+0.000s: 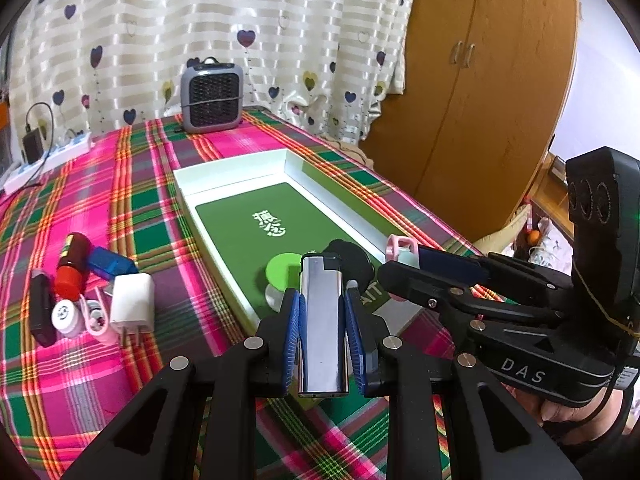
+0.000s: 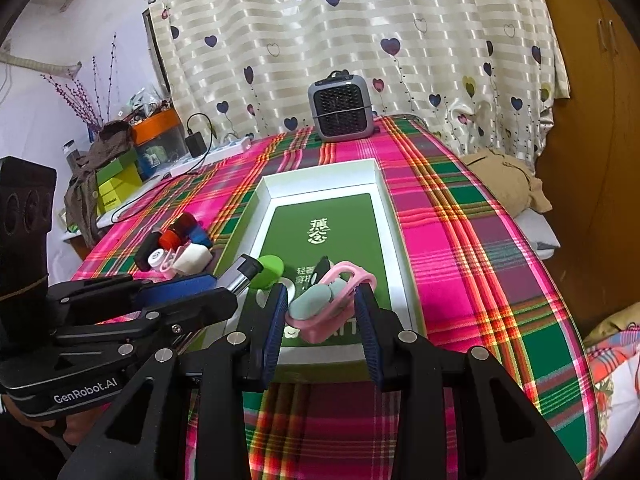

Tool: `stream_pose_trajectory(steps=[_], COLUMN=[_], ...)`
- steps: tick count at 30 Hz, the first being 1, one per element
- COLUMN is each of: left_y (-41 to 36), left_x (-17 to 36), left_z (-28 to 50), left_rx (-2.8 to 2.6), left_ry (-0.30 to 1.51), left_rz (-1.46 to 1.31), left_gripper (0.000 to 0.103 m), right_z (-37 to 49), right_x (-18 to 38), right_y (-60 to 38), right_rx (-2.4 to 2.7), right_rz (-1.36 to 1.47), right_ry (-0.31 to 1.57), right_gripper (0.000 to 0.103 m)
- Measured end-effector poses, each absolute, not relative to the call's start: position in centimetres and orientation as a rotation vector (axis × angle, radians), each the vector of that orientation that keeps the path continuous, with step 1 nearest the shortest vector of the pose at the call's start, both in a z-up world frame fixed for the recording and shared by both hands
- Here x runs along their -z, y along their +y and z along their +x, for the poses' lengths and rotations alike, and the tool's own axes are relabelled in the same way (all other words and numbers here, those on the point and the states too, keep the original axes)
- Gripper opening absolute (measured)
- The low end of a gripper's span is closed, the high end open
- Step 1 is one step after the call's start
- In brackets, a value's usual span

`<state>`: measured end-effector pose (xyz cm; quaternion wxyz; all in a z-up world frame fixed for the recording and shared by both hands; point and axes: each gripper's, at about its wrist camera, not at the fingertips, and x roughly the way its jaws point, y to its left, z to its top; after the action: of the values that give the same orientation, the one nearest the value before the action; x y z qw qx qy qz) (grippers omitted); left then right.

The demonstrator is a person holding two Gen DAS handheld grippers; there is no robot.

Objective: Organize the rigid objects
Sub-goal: 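Lower the pink clip into the box and open the right gripper while the left gripper lowers the lighter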

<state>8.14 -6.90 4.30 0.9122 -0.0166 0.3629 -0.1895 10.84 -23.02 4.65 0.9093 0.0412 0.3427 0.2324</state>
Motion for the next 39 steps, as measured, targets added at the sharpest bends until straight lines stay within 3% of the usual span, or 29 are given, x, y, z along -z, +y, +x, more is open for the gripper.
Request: stream_pose_trajectory(steps=[39], left_y=[-8.8], left_x=[-2.5], left_z=[10.8], left_rx=[0.42], left_ry=[0.816], left_rz=[0.008], left_gripper=[0.022], right_z=[12.9], right_x=[-3.2], right_y=[-22.8], right_rx=[-0.436], right_rz=[-0.023], right_ry=[0.777], right_gripper=[0.036])
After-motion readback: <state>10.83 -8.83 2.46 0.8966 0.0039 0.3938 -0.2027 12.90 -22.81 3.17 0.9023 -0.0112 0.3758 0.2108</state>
